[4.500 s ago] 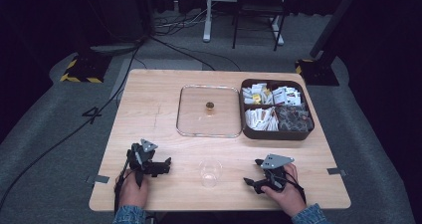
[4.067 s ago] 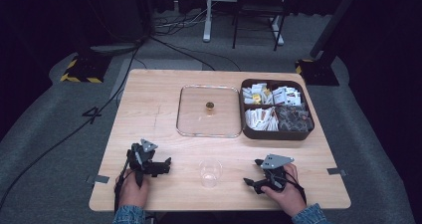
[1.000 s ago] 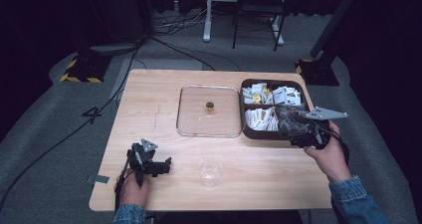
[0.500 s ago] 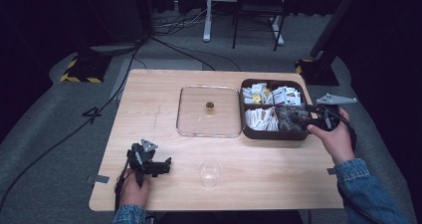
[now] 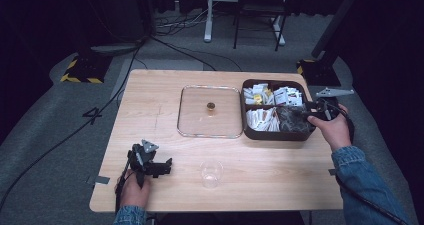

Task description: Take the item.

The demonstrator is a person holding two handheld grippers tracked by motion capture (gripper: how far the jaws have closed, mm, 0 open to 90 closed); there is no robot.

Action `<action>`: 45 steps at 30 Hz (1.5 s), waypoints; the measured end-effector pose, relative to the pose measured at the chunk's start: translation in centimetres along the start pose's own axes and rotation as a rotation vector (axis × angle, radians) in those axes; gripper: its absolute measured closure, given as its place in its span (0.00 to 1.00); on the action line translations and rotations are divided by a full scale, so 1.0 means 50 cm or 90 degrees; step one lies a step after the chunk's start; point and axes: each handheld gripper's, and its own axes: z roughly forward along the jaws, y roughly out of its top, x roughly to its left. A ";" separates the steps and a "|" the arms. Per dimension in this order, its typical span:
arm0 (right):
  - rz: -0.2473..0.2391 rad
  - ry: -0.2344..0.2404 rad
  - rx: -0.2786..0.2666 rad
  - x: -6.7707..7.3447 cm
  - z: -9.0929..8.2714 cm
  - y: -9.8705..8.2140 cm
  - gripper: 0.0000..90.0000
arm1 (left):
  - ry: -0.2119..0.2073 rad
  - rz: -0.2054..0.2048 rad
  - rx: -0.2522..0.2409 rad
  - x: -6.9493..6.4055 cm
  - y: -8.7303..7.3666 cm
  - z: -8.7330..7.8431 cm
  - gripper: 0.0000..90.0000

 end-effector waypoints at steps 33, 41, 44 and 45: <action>0.021 0.000 0.080 -0.039 0.089 -0.046 0.52 | 0.000 0.000 0.000 0.000 0.000 0.000 0.00; -0.017 -0.015 0.102 -0.037 0.092 -0.049 0.69 | 0.000 0.000 0.000 0.000 0.000 0.000 0.00; -0.039 -0.022 0.107 -0.035 0.090 -0.050 0.76 | 0.000 0.000 0.000 0.000 0.000 0.000 0.00; -0.045 -0.026 0.109 -0.033 0.089 -0.049 0.80 | 0.000 0.000 0.000 0.000 0.000 0.000 0.00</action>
